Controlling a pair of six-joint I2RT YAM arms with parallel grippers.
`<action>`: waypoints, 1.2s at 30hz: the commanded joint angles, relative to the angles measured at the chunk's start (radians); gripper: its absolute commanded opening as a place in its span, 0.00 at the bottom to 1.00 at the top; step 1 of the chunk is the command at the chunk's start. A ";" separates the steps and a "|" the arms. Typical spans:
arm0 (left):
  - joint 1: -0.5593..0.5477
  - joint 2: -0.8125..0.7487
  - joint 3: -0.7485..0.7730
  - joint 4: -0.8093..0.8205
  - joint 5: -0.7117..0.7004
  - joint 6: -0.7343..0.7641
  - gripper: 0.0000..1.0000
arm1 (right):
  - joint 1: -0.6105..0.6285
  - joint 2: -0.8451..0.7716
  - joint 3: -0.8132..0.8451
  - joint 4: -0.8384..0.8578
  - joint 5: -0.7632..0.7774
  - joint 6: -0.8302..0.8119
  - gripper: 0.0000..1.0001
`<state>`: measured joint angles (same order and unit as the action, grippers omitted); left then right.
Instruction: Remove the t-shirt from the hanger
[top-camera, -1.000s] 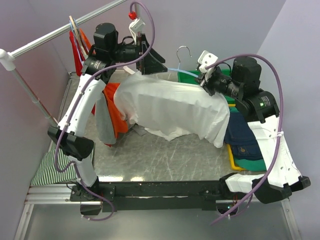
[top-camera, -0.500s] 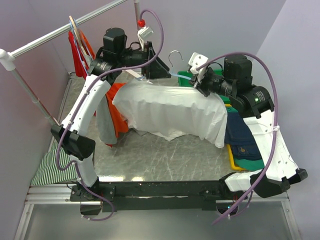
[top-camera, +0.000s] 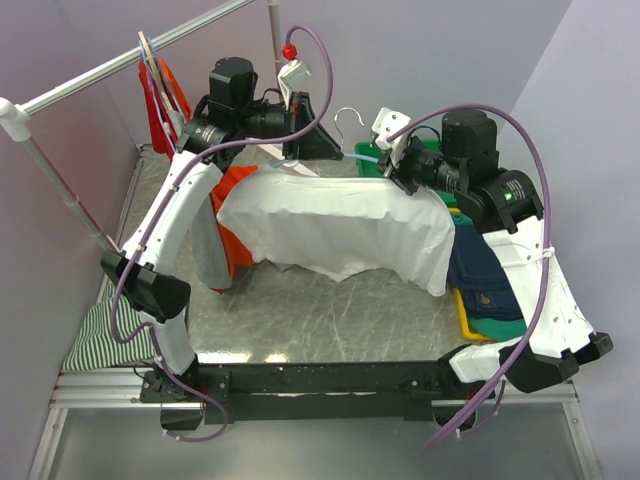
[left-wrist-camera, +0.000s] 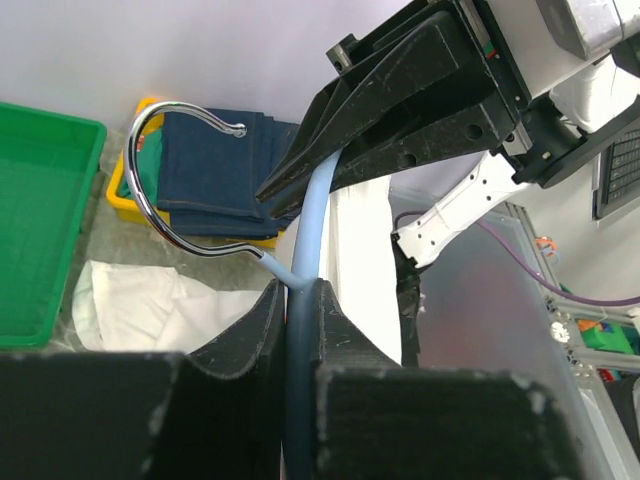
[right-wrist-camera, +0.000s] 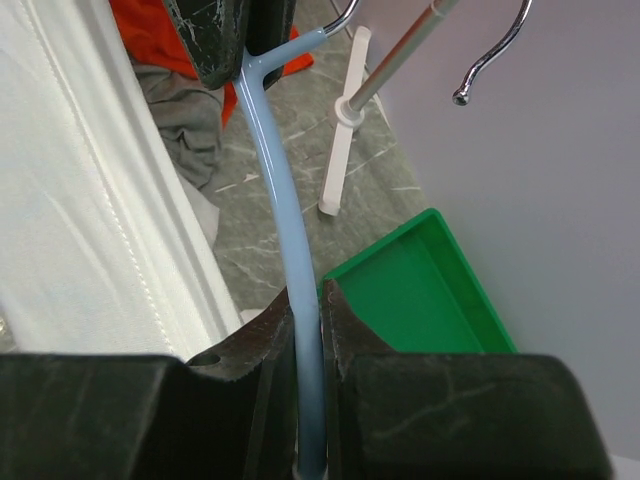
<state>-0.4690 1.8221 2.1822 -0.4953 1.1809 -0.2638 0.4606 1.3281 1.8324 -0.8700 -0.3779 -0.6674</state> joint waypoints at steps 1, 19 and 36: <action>-0.028 0.000 0.024 -0.074 -0.086 0.083 0.01 | 0.023 -0.024 0.025 0.169 -0.044 0.032 0.00; -0.031 -0.012 0.091 -0.192 -0.248 0.224 0.01 | -0.141 -0.049 0.048 0.233 0.004 0.288 0.49; -0.013 -0.040 0.212 -0.233 -0.621 0.324 0.01 | -0.491 0.060 0.004 -0.032 -0.490 0.241 0.52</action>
<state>-0.4931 1.8233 2.3085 -0.7837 0.6392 0.0406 -0.0235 1.3418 1.8389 -0.8310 -0.7574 -0.3832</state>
